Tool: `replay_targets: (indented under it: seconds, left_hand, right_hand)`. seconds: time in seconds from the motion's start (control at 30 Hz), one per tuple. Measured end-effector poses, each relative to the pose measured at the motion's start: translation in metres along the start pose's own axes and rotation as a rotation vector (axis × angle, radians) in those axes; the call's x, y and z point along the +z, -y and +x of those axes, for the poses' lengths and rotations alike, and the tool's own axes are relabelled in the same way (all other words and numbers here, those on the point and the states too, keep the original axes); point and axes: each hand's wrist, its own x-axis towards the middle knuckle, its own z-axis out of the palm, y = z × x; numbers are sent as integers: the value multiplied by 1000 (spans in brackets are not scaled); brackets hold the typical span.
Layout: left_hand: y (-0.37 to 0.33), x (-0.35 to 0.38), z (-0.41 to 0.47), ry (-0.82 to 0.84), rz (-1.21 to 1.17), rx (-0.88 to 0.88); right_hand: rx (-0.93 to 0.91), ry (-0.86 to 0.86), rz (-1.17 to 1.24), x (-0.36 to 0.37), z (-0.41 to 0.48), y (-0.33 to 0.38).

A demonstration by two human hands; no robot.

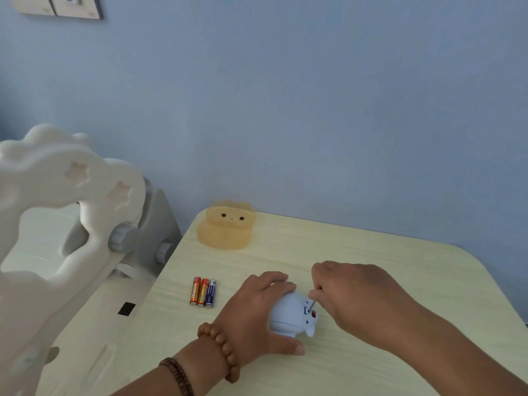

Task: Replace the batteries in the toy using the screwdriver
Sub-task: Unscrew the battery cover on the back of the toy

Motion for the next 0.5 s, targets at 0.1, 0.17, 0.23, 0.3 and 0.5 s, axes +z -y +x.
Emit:
replay_targets:
  seconds: [0.1,0.17,0.23,0.3,0.5]
  left_hand:
    - [-2,-2,0,14,-24,5]
    - [-2,-2,0,22,-32,4]
    - [-2,-1,1,21,-44,1]
    - [-1,0,0,14,-49,-8]
    - [-2,1,0,25,-27,0]
  right_hand:
    - [6,-9,-35,5,2,6]
    - [14,-26,1,5,0,6]
    - [30,-11,76,3,-3,3]
    - [19,14,141,2,-5,1]
    - [27,2,3,4,3,3]
